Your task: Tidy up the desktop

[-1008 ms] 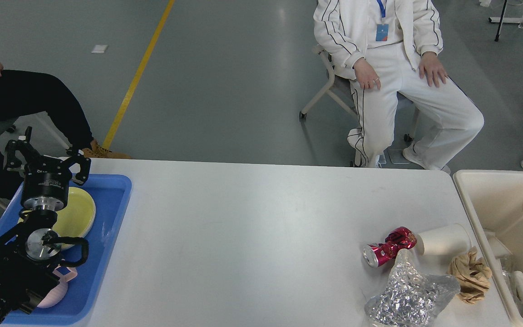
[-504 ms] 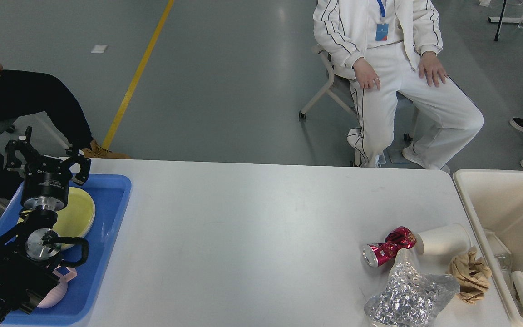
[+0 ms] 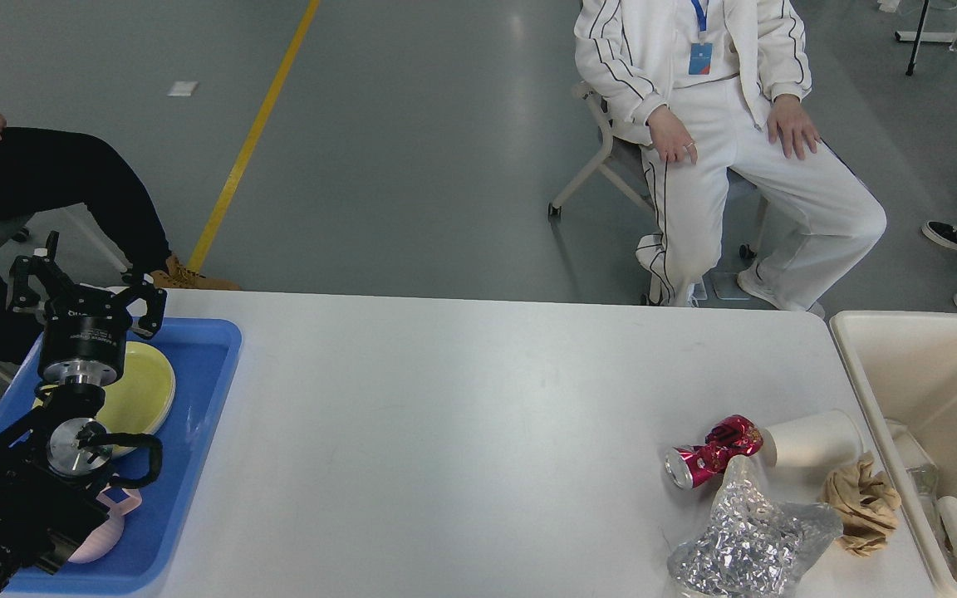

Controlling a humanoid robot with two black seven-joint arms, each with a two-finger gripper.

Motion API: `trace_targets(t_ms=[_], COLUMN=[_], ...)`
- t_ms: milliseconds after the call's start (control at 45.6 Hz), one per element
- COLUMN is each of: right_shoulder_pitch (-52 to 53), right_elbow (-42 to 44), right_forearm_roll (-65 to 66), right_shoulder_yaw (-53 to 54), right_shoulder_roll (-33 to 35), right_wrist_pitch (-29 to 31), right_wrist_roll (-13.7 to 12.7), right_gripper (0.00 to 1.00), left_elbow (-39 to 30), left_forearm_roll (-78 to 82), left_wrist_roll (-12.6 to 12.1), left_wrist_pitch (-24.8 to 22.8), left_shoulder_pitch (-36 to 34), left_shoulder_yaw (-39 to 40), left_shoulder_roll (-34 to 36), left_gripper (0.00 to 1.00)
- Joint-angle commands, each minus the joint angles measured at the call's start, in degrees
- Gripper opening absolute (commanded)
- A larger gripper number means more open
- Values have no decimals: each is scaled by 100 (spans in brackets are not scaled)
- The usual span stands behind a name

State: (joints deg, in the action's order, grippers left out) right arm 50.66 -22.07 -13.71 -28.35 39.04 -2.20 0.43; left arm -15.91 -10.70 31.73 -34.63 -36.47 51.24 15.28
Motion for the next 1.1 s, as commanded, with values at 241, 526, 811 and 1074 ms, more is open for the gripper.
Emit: trace_targets(t_ms=[241, 526, 811, 1074], right_shoulder_pitch=[-39, -4, -4, -39], right_elbow=[1, 1, 1, 1], right_forearm_roll=[0, 0, 0, 0], right_shoulder_yaw=[137, 225, 234, 234], right_shoulder_roll=[-10, -10, -10, -10], right_wrist_pitch=[0, 0, 0, 0], right_wrist_roll=[1, 1, 1, 1], right_gripper=[100, 100, 100, 100], left_elbow=[0, 0, 0, 0], left_forearm_roll=[-2, 6, -2, -2], left_wrist_roll=[0, 0, 0, 0], left_wrist_pitch=[0, 0, 0, 0], left_shoulder_pitch=[0, 0, 0, 0], left_shoulder_yaw=[0, 0, 0, 0], left_shoulder_roll=[1, 1, 1, 1], left_gripper=[96, 96, 96, 96])
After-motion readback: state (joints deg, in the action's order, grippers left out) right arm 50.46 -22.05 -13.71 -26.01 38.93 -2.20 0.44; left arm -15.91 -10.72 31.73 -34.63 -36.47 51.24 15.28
